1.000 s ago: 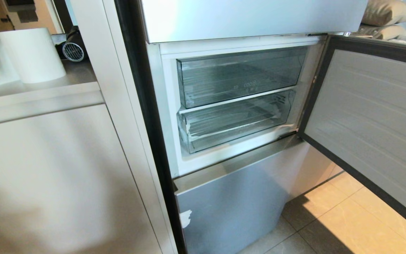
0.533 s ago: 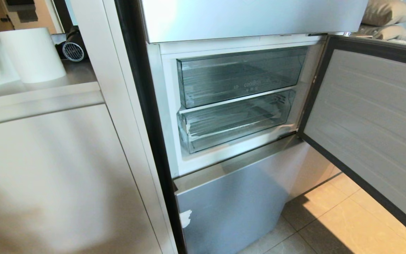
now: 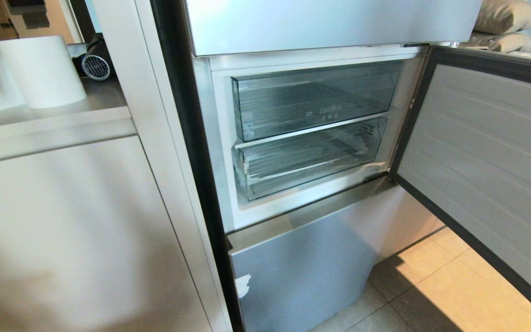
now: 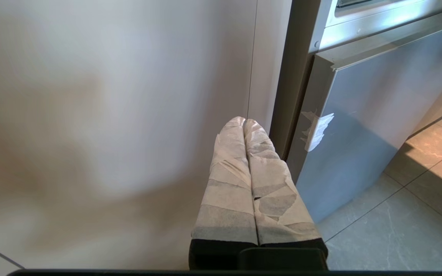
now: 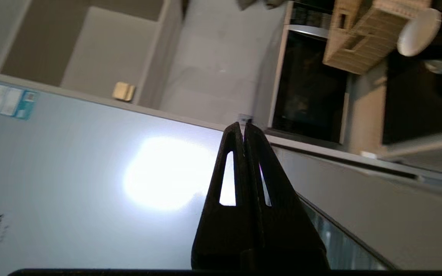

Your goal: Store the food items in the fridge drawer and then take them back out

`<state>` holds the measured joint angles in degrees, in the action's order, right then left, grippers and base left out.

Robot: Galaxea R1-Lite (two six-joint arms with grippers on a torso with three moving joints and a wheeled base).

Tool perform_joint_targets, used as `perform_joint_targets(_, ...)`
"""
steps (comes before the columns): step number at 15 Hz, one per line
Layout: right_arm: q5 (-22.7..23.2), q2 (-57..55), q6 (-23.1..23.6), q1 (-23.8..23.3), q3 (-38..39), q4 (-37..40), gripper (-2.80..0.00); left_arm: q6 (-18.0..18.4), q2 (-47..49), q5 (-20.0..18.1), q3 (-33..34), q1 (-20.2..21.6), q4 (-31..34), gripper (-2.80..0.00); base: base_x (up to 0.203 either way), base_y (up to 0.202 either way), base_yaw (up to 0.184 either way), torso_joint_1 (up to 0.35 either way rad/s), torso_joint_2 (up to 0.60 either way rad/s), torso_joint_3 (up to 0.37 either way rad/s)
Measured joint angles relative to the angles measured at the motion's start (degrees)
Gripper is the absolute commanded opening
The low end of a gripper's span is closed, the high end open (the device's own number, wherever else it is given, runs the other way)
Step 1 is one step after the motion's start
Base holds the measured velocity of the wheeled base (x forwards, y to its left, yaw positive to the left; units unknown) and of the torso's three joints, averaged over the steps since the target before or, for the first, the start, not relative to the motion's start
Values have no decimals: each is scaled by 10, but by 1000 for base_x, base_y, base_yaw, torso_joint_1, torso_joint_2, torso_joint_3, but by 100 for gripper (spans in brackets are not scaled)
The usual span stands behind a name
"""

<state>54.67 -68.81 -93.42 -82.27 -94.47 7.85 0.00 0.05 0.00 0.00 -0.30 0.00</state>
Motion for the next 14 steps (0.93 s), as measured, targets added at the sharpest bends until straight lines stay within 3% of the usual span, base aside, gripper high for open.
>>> perform_joint_targets(4, -44, 56, 140, -14, -29, 242, -280, 0, 0, 0, 0, 0, 0, -280, 0, 0, 0, 0, 0, 0)
perform_joint_targets(6, -107, 76, 157, -20, -30, 284, -280, 0, 0, 0, 0, 0, 0, -280, 0, 0, 0, 0, 0, 0)
perform_joint_targets(9, -176, 109, 170, -16, -19, 276, -280, 0, 0, 0, 0, 0, 0, -280, 0, 0, 0, 0, 0, 0)
perform_joint_targets(11, -186, 136, 173, 25, -10, 235, -280, 0, 0, 0, 0, 0, 0, -280, 0, 0, 0, 0, 0, 0)
perform_joint_targets(14, -200, 173, 219, 176, 37, 172, -280, 0, 0, 0, 0, 0, 0, -280, 0, 0, 0, 0, 0, 0)
